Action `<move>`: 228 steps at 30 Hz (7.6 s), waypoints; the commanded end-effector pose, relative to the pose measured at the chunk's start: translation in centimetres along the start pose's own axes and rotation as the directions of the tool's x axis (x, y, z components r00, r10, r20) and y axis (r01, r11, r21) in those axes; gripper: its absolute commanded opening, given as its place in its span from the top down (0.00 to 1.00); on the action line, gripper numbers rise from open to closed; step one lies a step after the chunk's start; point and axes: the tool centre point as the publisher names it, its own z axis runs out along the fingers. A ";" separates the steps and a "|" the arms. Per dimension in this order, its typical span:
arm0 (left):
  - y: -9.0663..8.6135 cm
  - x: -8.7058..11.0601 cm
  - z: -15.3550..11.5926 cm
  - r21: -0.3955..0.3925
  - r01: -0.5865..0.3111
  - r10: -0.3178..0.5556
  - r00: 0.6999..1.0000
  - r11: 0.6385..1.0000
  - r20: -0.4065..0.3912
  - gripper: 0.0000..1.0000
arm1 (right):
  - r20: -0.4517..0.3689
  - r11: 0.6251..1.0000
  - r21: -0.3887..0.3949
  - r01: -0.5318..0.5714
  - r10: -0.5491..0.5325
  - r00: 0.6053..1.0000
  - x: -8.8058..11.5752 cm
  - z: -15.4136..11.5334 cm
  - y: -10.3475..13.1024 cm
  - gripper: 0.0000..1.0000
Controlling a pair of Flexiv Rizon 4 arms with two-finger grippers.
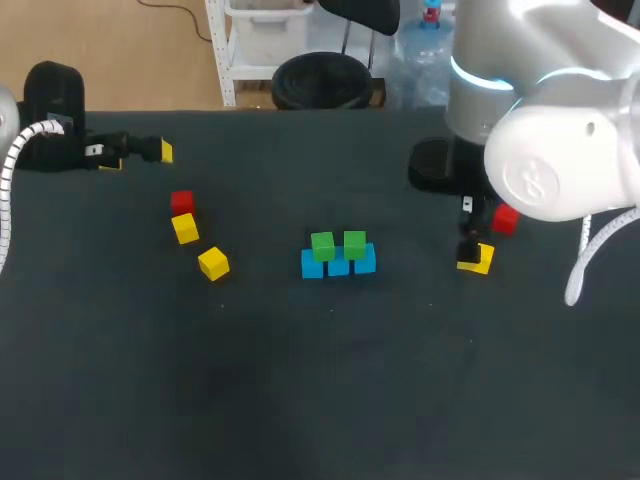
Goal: Place the blue cubes, place green cubes on the blue cubes, place the yellow cubes on the green cubes, then place the red cubes on the yellow cubes, and place purple cube on the red cubes.
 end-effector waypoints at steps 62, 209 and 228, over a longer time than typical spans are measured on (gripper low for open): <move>0.2 0.1 0.0 0.011 -0.002 0.002 1.000 1.000 0.006 0.00 | 0.513 0.870 0.382 -0.312 0.081 0.854 -1.1 -5.9 -2.0 0.00; -16.0 2.5 13.5 0.695 -0.570 0.873 0.085 0.437 -0.479 1.00 | 0.513 0.870 0.382 -0.312 0.081 0.854 -1.1 -5.9 -2.0 0.00; -18.8 3.8 14.6 0.714 -0.506 0.829 0.002 0.484 -0.559 1.00 | 0.513 0.870 0.382 -0.312 0.081 0.854 -1.1 -5.9 -2.0 0.00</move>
